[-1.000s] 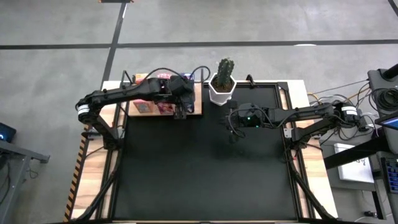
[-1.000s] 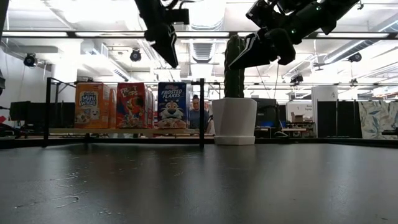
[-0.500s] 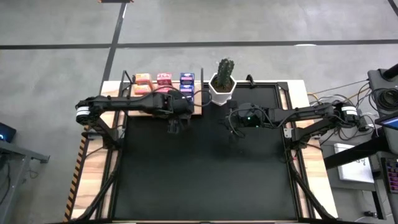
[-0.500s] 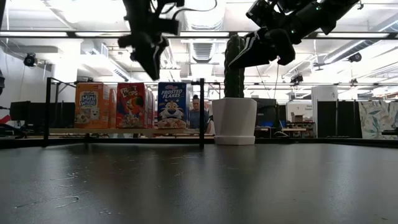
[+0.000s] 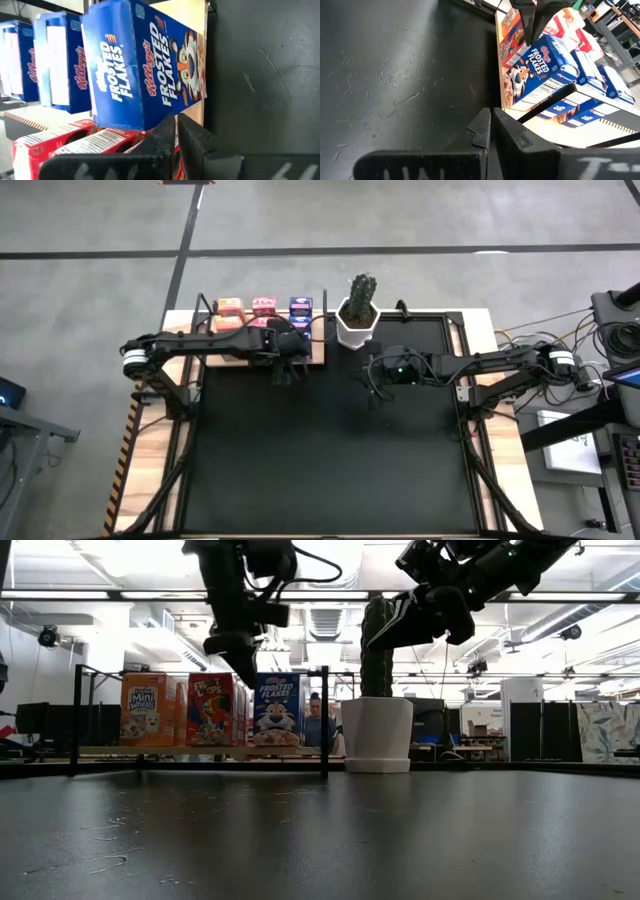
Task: Stack cereal on shelf
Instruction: Put the blue cereal box on the shelf and align it with the other blue cereal boxes
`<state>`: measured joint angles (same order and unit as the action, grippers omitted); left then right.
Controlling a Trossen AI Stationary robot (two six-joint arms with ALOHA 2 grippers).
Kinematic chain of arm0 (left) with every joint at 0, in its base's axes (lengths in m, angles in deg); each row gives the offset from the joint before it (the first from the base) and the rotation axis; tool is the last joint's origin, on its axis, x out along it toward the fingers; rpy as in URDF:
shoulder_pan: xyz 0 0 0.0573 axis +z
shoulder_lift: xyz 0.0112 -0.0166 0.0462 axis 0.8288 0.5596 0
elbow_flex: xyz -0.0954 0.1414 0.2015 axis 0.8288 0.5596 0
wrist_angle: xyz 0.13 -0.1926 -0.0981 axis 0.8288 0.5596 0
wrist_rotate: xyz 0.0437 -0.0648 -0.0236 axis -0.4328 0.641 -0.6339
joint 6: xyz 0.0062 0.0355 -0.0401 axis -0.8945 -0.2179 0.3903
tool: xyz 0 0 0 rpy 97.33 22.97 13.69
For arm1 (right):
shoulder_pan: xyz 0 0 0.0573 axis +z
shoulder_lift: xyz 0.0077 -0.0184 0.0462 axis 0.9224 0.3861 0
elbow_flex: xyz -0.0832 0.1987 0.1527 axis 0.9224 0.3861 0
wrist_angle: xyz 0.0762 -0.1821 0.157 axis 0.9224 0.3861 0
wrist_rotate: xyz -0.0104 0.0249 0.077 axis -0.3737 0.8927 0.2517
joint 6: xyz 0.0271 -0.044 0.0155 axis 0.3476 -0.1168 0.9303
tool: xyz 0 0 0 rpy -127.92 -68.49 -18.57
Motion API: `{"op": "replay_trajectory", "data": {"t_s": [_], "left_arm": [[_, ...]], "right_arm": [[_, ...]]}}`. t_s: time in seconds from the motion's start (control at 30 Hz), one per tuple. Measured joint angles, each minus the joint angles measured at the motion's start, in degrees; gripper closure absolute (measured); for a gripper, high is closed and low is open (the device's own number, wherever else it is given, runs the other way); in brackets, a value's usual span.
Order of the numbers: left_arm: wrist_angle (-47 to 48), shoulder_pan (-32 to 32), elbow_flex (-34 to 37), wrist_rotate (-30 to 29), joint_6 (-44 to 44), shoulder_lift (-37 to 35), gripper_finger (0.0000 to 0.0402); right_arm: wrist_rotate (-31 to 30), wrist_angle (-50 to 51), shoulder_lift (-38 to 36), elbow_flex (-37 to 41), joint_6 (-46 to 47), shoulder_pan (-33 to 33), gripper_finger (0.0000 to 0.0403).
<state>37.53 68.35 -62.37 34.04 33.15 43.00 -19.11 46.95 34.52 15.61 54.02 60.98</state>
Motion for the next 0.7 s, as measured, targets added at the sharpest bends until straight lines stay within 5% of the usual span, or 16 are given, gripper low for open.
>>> {"op": "replay_trajectory", "data": {"t_s": [0.47,0.7], "left_arm": [[-1.7,0.1,0.5,0.1,0.2,0.0,0.0400],[7.4,-0.3,-2.3,-0.5,3.9,-0.1,0.0400]], "right_arm": [[0.0,0.0,0.0,0.0,0.0,0.0,0.0392],[0.0,0.0,0.0,0.0,-0.2,0.0,0.0392]]}}
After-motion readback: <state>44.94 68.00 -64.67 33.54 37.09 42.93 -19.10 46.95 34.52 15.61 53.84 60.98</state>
